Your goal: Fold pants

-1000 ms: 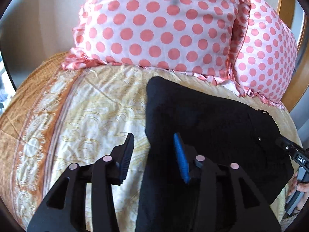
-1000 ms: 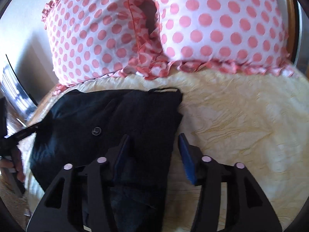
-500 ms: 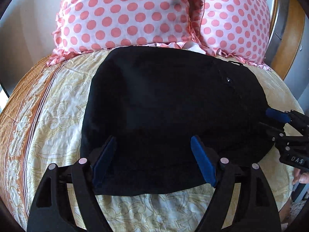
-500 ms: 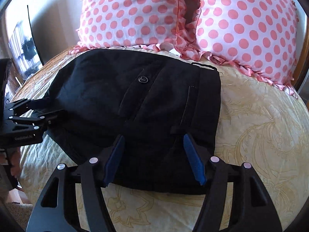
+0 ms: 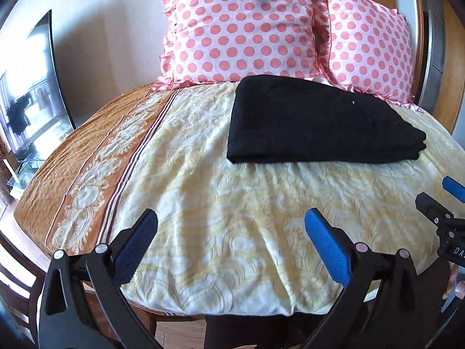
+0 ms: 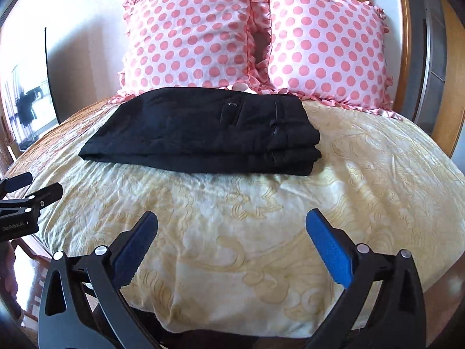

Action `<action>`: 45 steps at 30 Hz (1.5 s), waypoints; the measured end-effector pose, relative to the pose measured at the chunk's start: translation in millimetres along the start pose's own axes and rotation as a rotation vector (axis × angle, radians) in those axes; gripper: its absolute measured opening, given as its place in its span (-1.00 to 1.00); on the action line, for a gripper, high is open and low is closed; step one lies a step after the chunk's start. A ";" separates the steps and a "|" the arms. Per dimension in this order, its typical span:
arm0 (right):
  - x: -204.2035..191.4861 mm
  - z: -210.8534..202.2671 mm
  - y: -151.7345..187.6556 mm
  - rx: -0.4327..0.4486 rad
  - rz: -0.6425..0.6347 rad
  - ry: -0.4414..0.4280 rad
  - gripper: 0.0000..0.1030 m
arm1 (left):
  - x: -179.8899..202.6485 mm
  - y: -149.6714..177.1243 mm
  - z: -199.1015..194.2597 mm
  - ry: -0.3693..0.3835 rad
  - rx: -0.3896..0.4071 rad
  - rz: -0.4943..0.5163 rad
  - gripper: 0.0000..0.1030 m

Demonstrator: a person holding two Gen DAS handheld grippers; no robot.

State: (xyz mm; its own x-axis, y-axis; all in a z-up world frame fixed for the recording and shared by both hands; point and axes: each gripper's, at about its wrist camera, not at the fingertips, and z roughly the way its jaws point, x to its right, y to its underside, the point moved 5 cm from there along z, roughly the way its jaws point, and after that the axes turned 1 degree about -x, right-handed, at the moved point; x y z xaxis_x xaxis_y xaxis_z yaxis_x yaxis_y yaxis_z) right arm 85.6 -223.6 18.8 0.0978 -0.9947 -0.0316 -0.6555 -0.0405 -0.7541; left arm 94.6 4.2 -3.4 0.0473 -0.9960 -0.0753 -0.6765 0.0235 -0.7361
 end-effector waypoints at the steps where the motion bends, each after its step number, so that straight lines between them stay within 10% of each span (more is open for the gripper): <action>1: -4.0 -0.8 5.1 0.005 -0.013 0.013 0.97 | 2.2 4.9 1.8 -0.017 -0.004 0.022 0.96; 45: -4.8 -1.0 26.6 0.049 0.027 0.019 0.97 | 10.2 22.6 3.9 0.070 0.053 -0.011 0.97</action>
State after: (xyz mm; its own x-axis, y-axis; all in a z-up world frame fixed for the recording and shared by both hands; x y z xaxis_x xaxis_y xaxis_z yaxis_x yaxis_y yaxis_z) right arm 66.9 -220.0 -0.5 0.0658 -0.9970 -0.0400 -0.6204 -0.0095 -0.7842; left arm 82.6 -5.0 -23.4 0.0019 -0.9998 -0.0217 -0.6359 0.0155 -0.7716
